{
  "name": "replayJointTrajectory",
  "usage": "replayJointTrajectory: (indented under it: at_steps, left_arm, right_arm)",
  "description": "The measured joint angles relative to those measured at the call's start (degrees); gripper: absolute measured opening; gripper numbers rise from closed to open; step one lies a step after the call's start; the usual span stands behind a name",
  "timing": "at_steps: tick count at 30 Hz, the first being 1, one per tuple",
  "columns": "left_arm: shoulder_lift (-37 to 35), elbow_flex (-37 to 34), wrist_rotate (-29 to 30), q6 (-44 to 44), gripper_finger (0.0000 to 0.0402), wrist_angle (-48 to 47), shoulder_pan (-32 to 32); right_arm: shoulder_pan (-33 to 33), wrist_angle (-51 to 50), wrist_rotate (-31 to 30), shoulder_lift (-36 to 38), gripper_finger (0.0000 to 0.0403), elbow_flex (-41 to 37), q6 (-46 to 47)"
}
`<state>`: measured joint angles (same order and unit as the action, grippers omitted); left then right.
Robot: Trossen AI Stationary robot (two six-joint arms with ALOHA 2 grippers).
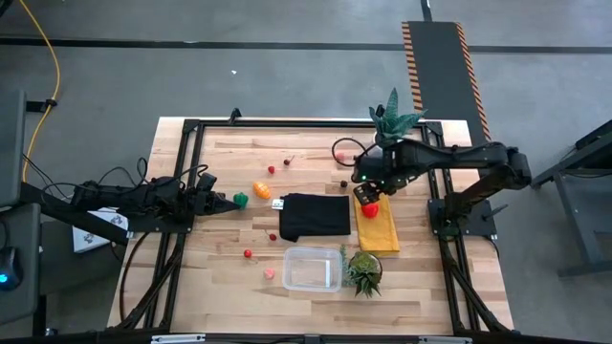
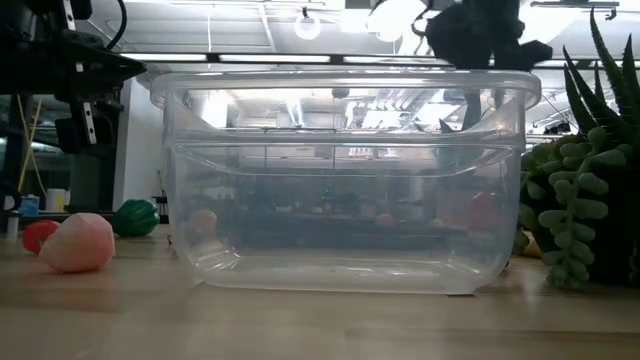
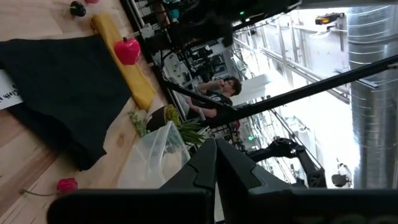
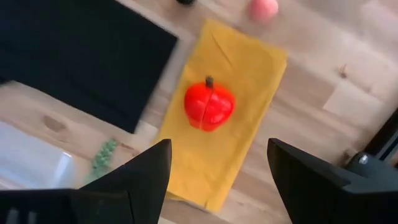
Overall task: Pick and placing Produce into tupperware
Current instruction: Put the apple into the transparent bin
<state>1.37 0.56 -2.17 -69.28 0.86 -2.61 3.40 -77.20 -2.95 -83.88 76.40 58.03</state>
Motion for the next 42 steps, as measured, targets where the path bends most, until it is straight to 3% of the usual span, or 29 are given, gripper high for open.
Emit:
replayJointTrajectory:
  at_steps: [8,16,28,37,42]
  left_arm:
    - [-0.02,0.01,0.0,0.01,0.0001,0.0,0.0]
    - [-0.02,0.02,0.0,0.0,0.0001,0.0,0.0]
    - [-0.02,0.02,0.0,0.02,0.0001,0.0,0.0]
    - [-0.02,0.02,-0.02,1.53,0.0001,0.02,0.0]
    - [-0.02,0.01,-0.24,1.53,0.0001,0.02,0.0]
  right_arm:
    - [0.37,6.92,0.68,0.02,0.0256,-8.58,0.49]
    - [1.97,18.55,1.41,-0.13,0.0256,-12.12,-2.99]
    - [2.99,17.31,1.93,-0.58,0.0308,-12.26,-2.65]
    - [2.98,17.97,3.06,-3.71,0.0312,-15.08,0.66]
    - [3.37,23.11,6.03,-4.0,0.0312,-18.55,1.94]
